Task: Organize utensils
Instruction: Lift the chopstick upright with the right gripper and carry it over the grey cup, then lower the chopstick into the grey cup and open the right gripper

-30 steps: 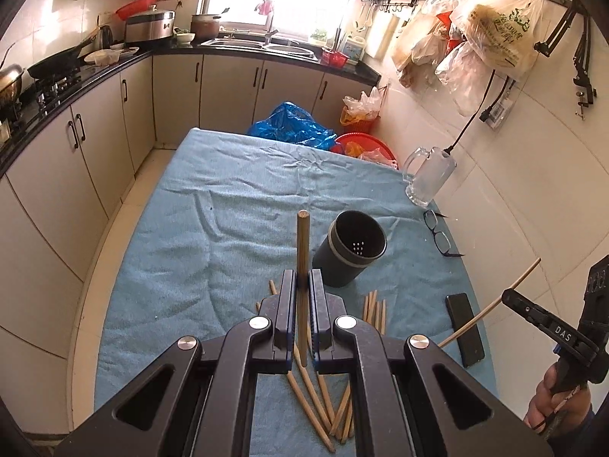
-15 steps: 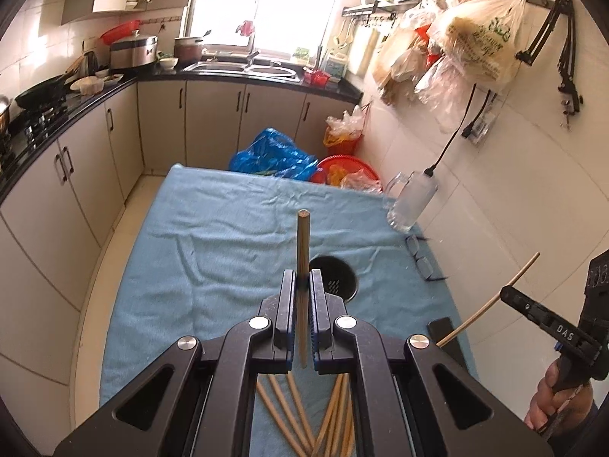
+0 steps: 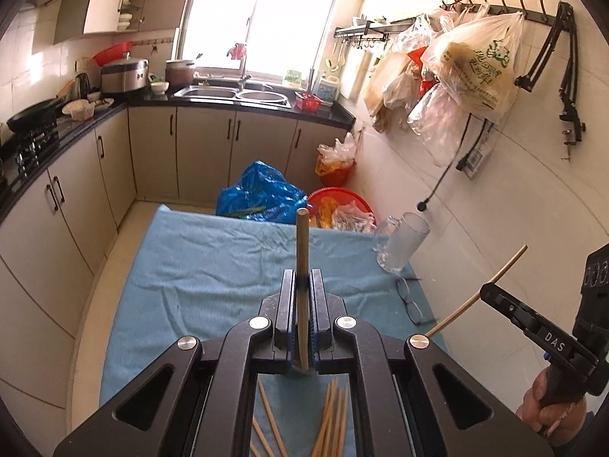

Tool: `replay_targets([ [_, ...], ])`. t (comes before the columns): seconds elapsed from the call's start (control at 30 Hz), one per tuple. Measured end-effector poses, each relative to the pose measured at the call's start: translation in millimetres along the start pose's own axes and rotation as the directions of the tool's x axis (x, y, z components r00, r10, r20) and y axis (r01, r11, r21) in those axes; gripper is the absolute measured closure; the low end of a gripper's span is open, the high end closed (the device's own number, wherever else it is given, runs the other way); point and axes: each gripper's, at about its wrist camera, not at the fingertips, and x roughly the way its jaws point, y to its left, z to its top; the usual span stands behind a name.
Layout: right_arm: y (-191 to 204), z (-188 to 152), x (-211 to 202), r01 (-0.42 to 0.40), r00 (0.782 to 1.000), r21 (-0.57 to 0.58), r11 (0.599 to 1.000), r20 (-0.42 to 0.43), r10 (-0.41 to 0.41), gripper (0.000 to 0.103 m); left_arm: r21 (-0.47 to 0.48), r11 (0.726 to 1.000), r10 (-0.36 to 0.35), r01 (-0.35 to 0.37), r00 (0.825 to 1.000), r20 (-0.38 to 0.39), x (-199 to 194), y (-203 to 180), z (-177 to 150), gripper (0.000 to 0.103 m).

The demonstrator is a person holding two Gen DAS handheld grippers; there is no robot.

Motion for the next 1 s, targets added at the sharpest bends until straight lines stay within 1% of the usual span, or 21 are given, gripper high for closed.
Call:
replay_targets([
  [0.13, 8.9, 14.7, 22.9, 0.006, 1.0, -0.016, 1.0, 0.001, -0.006, 0.096, -0.022, 1.0, 0.01, -0.01, 1.0, -0.002, 18.2, 2.4, 8.6, 0.097],
  [0.33, 10.4, 21.7, 60.3, 0.014, 0.999, -0.011, 1.0, -0.03, -0.014, 0.096, -0.036, 0.999, 0.022, -0.023, 0.999, -0.036, 48.0, 5.8, 3.7, 0.097],
  [0.53, 1.7, 11.0, 96.5, 0.017, 0.995, 0.008, 1.0, -0.102, -0.016, 0.096, -0.042, 0.999, 0.018, -0.022, 0.995, -0.098, 76.0, 9.2, -13.2, 0.097],
  [0.7, -9.4, -5.5, 125.1, 0.027, 0.983, 0.029, 0.999, -0.181, -0.021, 0.096, -0.046, 0.998, 0.023, -0.03, 0.989, -0.149, 97.8, 14.9, -27.3, 0.097],
  [0.83, -15.1, -17.5, 140.6, 0.03, 0.974, 0.043, 0.999, -0.226, -0.02, 0.096, -0.039, 0.999, 0.029, -0.036, 0.985, -0.171, 107.7, 17.2, -33.9, 0.097],
  [1.0, -13.8, -22.8, 149.6, 0.035, 0.967, 0.032, 0.999, -0.252, -0.026, 0.095, -0.031, 0.999, 0.031, -0.037, 0.982, -0.185, 114.3, 18.8, -34.3, 0.097],
])
